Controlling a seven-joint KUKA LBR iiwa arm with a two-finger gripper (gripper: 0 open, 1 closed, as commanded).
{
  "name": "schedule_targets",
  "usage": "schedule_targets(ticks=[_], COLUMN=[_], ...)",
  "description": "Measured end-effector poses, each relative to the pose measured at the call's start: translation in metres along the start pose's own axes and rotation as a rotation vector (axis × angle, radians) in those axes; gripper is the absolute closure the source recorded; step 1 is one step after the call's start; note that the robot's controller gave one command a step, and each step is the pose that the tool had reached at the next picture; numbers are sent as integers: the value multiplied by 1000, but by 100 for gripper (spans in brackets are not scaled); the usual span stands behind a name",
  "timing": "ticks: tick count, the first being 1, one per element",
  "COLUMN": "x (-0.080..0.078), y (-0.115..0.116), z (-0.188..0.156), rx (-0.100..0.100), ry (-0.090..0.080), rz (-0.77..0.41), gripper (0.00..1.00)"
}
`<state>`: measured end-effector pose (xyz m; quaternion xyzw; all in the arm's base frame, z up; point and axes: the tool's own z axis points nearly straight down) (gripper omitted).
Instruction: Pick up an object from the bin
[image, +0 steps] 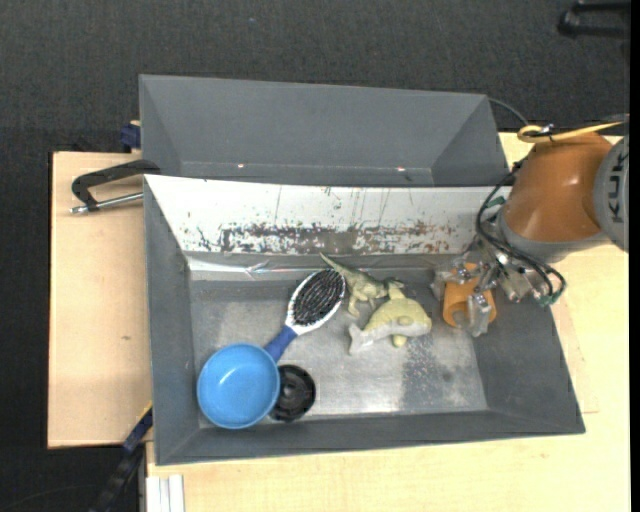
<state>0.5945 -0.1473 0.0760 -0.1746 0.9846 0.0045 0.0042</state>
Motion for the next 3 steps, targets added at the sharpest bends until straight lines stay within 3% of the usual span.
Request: schedule_targets(ticks=[1, 2, 3], x=[-1, 5, -2], y=[4, 2, 10], z=[-123, -340, -256], rx=[15, 17, 3], ry=[-4, -5, 11], rz=[-8, -38, -365], gripper=[100, 100, 100])
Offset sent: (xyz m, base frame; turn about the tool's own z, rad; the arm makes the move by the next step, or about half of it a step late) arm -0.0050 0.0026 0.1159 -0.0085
